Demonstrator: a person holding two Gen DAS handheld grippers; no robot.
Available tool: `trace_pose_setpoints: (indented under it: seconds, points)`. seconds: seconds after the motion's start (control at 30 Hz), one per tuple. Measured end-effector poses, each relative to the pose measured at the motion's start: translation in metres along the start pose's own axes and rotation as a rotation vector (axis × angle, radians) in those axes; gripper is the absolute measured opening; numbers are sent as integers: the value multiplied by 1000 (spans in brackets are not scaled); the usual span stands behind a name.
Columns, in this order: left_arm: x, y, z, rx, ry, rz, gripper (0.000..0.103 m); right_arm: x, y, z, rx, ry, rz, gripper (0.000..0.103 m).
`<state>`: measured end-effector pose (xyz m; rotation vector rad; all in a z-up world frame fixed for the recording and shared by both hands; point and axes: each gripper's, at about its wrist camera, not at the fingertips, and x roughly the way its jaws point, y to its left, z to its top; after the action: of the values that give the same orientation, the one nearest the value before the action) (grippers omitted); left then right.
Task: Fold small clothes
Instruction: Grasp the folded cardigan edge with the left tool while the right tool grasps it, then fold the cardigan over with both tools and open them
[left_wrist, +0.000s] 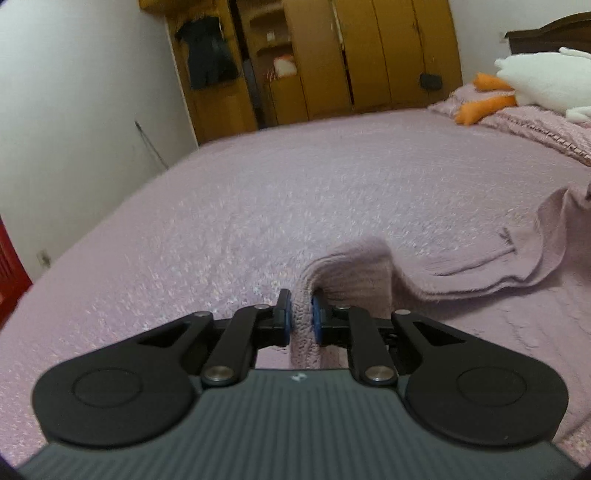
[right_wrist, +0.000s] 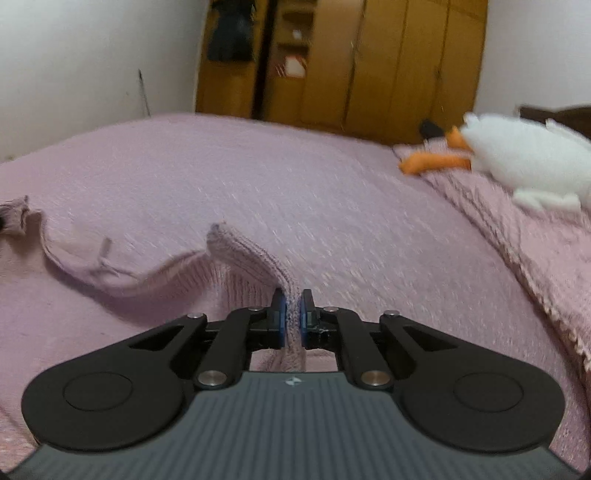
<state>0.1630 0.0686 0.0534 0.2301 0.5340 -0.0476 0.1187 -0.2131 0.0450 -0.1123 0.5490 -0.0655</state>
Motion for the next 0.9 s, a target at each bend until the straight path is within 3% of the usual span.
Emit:
trace_pose_setpoints:
  seconds: [0.2, 0.27, 0.3, 0.37, 0.47, 0.5, 0.63, 0.9]
  points:
    - [45, 11, -8, -43, 123, 35, 18, 45, -14, -17, 24, 156, -40, 9]
    - [51, 13, -12, -60, 137, 49, 19, 55, -21, -21, 53, 184, -43, 20]
    - [52, 14, -13, -61, 140, 55, 21, 57, -25, -24, 79, 187, -48, 26]
    - [53, 15, -14, -62, 140, 67, 29, 56, -35, -25, 145, 181, -66, 46]
    - [52, 18, -12, -68, 141, 94, 49, 53, -52, -25, 240, 163, -102, 56]
    - [51, 22, -12, -74, 138, 105, 51, 50, -58, -27, 273, 161, -112, 56]
    - [45, 37, -12, -105, 145, 126, 51, 33, -74, -35, 358, 151, -93, 57]
    - [38, 47, -13, -73, 158, 167, 51, -15, -76, -52, 441, 131, 32, 79]
